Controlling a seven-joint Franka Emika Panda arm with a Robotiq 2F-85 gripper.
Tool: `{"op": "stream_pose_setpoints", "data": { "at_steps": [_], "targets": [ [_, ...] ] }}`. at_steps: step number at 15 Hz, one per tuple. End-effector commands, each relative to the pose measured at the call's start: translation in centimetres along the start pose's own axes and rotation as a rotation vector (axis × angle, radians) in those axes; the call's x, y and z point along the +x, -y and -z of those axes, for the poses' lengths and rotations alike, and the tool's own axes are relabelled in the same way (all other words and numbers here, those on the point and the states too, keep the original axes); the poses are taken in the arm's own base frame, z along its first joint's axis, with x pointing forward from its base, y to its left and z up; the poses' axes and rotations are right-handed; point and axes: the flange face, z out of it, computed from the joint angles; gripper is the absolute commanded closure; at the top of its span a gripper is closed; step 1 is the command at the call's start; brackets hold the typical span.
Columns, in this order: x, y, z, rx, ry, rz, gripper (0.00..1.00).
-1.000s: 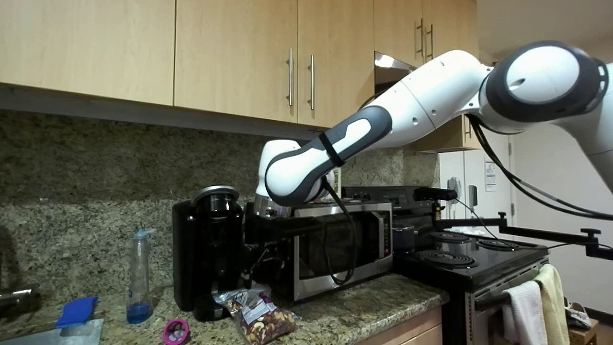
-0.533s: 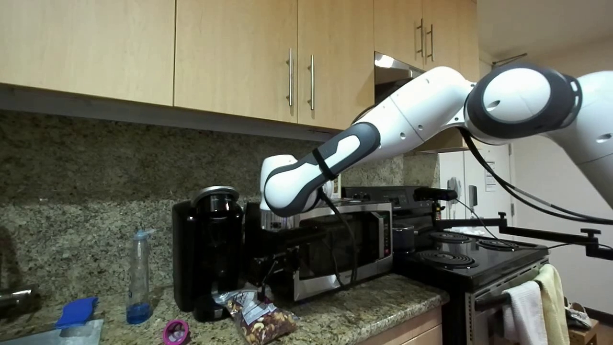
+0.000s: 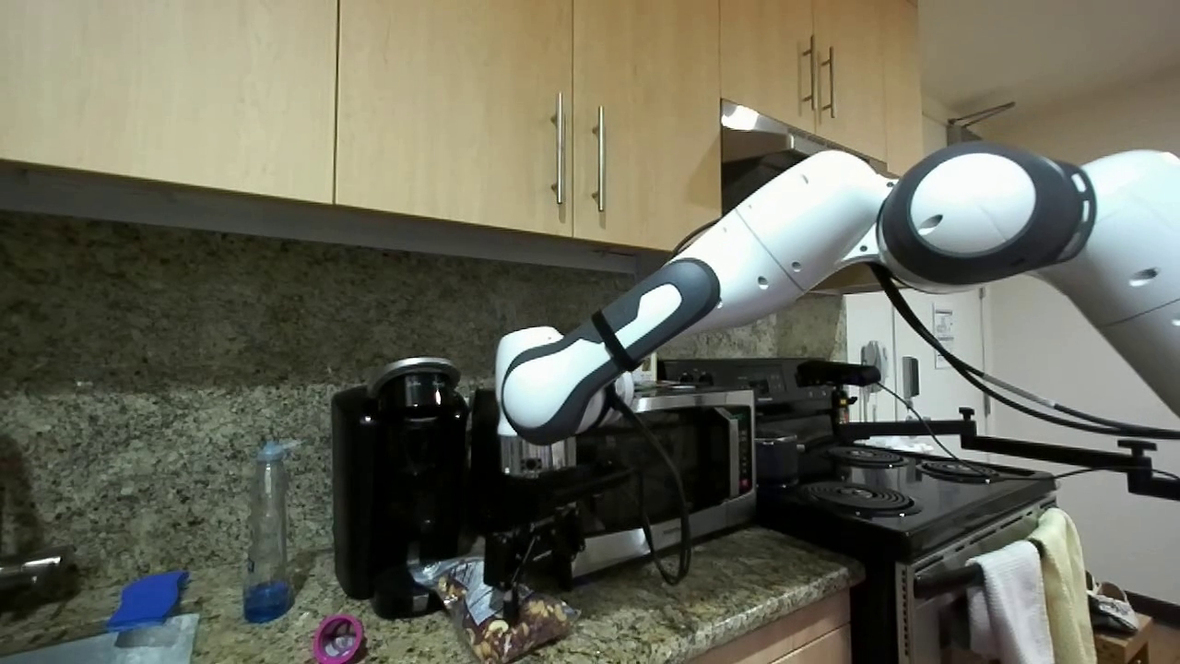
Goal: Place the packet in the blue bag
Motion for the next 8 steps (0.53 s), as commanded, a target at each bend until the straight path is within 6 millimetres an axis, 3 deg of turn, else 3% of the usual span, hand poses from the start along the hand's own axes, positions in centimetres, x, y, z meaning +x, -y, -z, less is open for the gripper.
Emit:
{"op": "stream_pose_setpoints", "data": {
  "at_steps": [1, 5, 8],
  "targets": [
    [0.3, 0.6, 0.5, 0.053, 0.014, 0.059, 0.0],
    [0.3, 1.6, 1.5, 0.069, -0.004, 0.102, 0.0],
    [1.5, 1.3, 1.3, 0.048, -0.019, 0.129, 0.0]
  ]
}}
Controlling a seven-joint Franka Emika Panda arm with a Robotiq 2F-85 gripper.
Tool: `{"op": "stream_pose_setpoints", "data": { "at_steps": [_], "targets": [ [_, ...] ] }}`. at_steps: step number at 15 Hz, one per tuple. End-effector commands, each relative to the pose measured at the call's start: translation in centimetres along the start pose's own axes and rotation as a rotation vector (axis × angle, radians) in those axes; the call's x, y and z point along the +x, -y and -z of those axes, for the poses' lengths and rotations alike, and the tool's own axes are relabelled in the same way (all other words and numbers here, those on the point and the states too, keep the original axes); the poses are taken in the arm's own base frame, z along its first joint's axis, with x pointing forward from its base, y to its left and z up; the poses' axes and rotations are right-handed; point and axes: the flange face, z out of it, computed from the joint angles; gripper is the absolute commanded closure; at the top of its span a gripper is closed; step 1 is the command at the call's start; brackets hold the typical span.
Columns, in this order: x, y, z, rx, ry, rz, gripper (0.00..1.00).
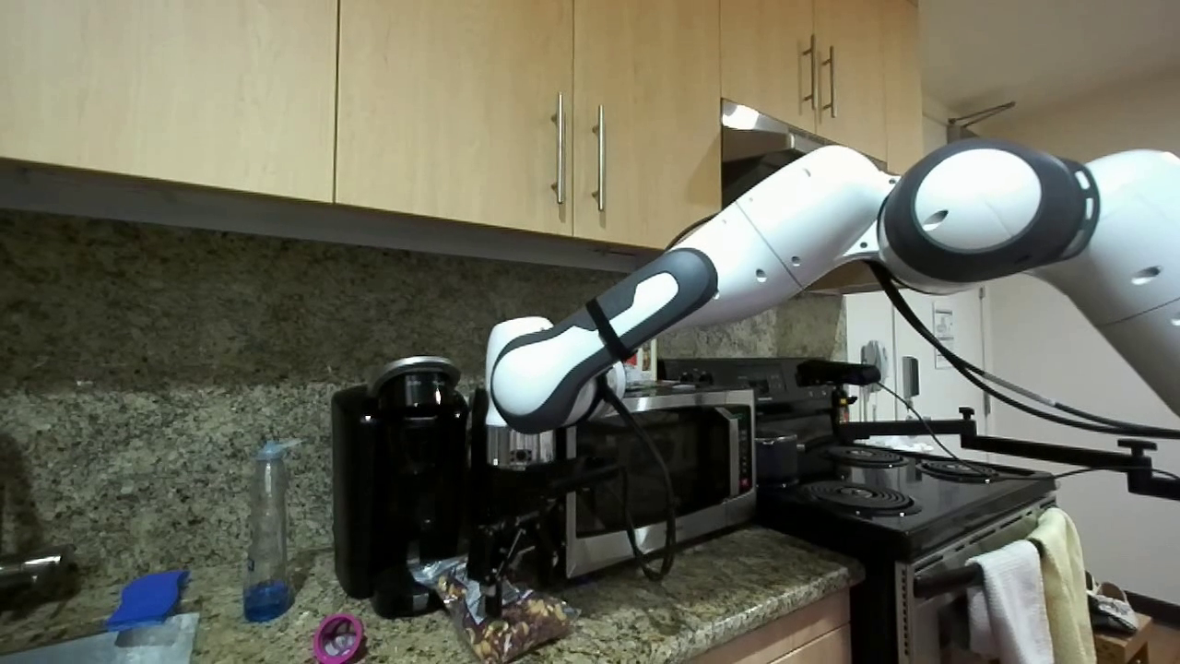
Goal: Place the packet in the blue bag
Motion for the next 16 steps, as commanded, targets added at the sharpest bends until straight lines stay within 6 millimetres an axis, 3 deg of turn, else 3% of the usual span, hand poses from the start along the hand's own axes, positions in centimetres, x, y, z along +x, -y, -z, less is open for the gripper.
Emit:
{"op": "stream_pose_setpoints", "data": {
  "at_steps": [1, 2, 7, 11, 16],
  "targets": [
    [1.5, -1.0, 0.0, 0.022, 0.014, 0.056, 0.1],
    [1.8, -1.4, 0.0, 0.017, 0.013, 0.062, 0.27],
    [2.8, -2.1, -0.6, 0.026, 0.033, 0.102, 0.61],
    [2.4, -1.8, 0.3, 0.041, 0.056, 0.135, 0.84],
    [-0.3, 0.0, 4.3, 0.095, 0.069, 0.282, 0.96]
  ]
}}
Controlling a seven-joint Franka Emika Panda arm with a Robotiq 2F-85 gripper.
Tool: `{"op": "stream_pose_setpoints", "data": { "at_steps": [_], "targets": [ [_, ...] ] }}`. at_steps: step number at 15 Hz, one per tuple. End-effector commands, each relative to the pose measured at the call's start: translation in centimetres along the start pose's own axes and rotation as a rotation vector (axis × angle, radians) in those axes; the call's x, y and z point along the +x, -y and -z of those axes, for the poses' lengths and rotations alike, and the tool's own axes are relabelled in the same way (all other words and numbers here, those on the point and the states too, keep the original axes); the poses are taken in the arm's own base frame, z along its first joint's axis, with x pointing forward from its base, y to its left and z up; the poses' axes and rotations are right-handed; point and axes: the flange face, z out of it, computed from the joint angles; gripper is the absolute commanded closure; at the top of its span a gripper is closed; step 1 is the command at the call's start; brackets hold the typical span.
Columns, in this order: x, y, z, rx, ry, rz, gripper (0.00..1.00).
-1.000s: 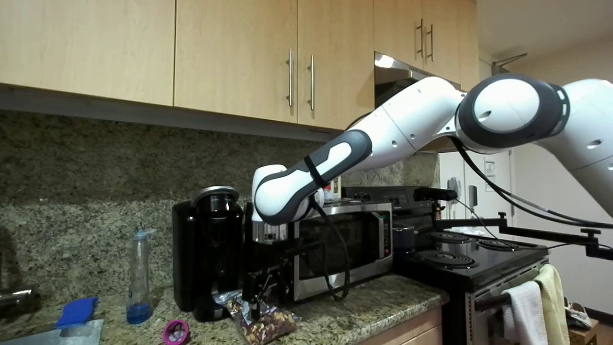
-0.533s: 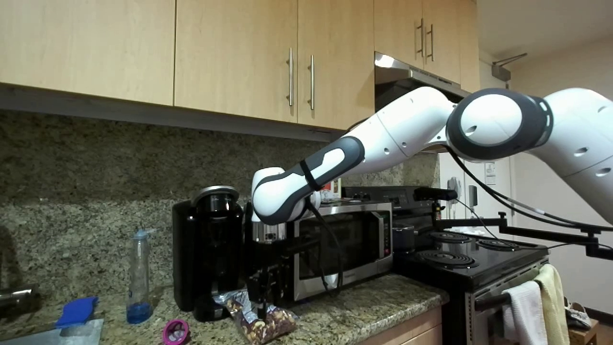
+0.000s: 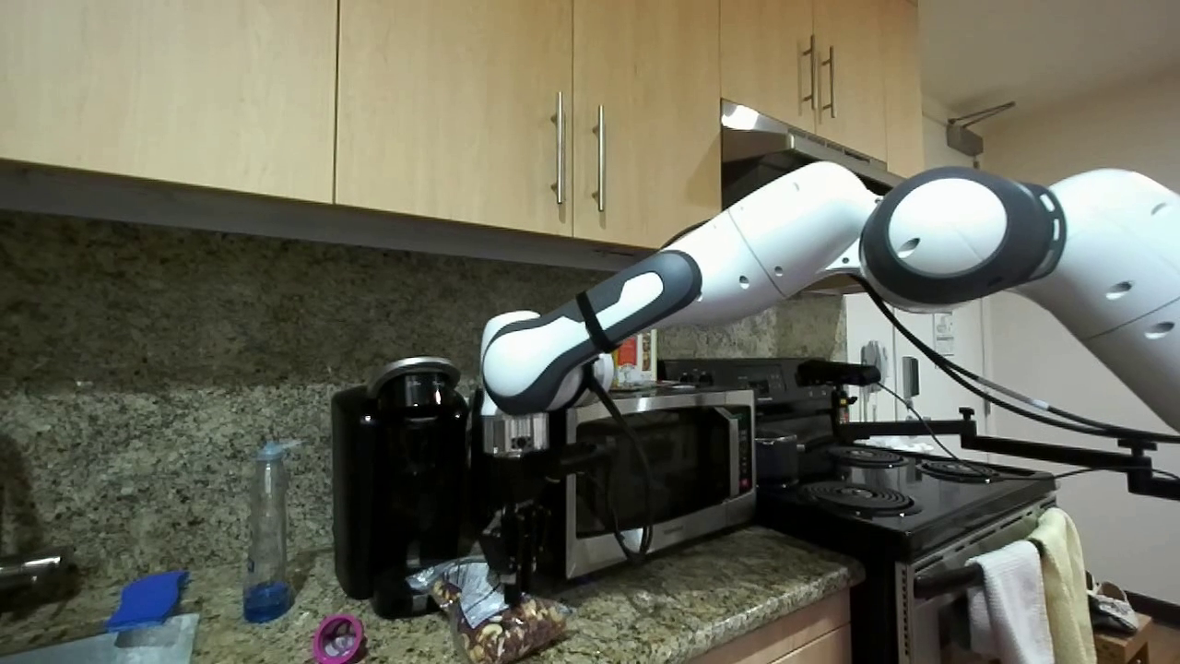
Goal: Place the packet in the blue bag
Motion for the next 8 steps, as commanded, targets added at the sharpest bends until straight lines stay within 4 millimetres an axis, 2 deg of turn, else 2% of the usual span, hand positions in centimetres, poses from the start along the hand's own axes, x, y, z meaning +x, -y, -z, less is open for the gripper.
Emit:
{"op": "stream_pose_setpoints", "data": {
  "at_steps": [1, 4, 6, 7, 8],
  "targets": [
    [-2.9, 2.3, 4.3, 0.054, 0.009, 0.14, 0.99],
    [-4.4, 4.2, 7.8, 0.034, -0.014, 0.219, 0.99],
    [-5.1, 4.6, 9.3, 0.071, 0.007, 0.236, 0.97],
    [-5.5, 4.7, 9.7, 0.071, 0.011, 0.219, 0.73],
    [-5.9, 4.7, 9.9, 0.059, 0.003, 0.189, 0.71]
  ]
}}
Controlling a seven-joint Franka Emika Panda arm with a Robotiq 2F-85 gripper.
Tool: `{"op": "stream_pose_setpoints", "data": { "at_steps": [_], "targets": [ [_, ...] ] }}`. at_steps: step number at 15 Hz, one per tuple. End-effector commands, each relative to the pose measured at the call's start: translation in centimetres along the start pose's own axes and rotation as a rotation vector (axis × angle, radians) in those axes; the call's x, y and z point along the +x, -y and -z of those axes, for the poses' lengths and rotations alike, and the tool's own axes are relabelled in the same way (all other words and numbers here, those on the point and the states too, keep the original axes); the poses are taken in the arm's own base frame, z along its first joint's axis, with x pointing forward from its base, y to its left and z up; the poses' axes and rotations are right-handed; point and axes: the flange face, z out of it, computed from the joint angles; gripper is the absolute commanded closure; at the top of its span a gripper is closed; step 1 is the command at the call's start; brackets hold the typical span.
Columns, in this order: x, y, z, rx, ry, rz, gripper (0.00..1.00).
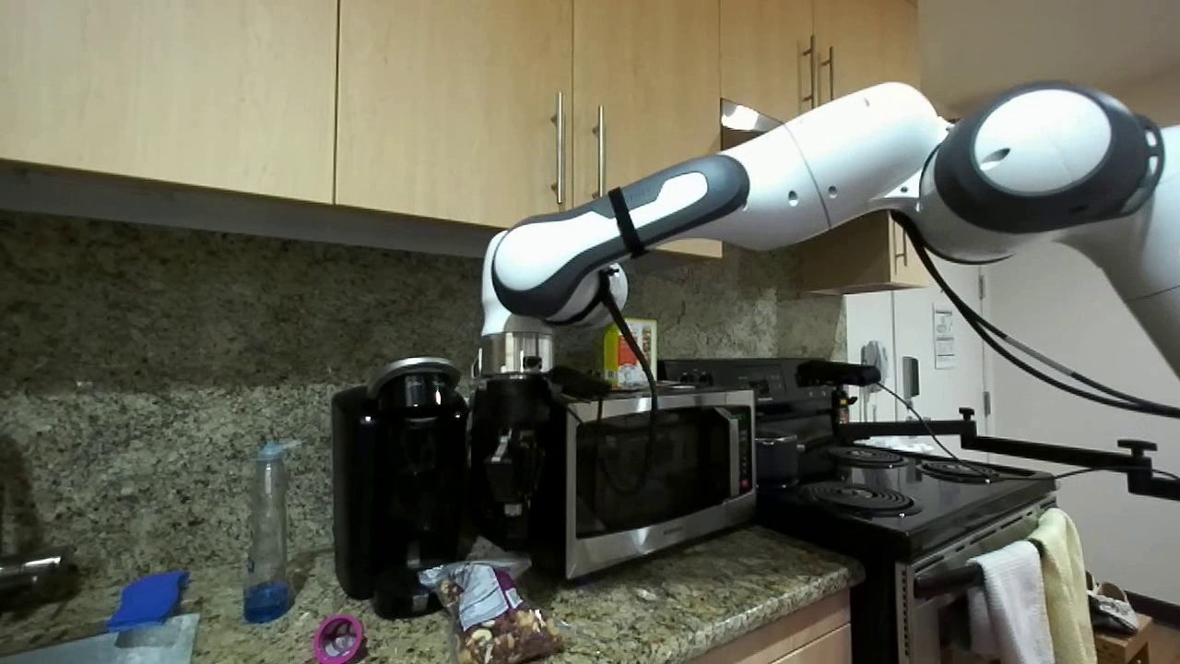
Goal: Place the packet in the blue bag
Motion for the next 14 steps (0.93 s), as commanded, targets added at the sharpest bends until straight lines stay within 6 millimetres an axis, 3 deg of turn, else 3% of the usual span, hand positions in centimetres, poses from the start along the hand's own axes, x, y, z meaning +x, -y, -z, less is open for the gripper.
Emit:
{"op": "stream_pose_setpoints", "data": {
  "at_steps": [1, 4, 6, 7, 9, 14],
  "targets": [
    [-0.3, 0.1, 0.6, 0.001, 0.001, -0.001, 0.9],
    [-1.0, 0.1, 0.6, 0.0, 0.007, -0.004, 0.72],
    [-1.1, 0.1, 0.4, 0.0, 0.012, -0.005, 0.71],
    [-1.1, 0.1, 0.4, 0.0, 0.012, -0.005, 0.46],
    [-0.3, 0.2, -0.2, -0.007, -0.034, -0.069, 0.39],
    [2.6, 0.0, -2.1, -0.045, -0.235, -0.292, 0.08]
  ]
}}
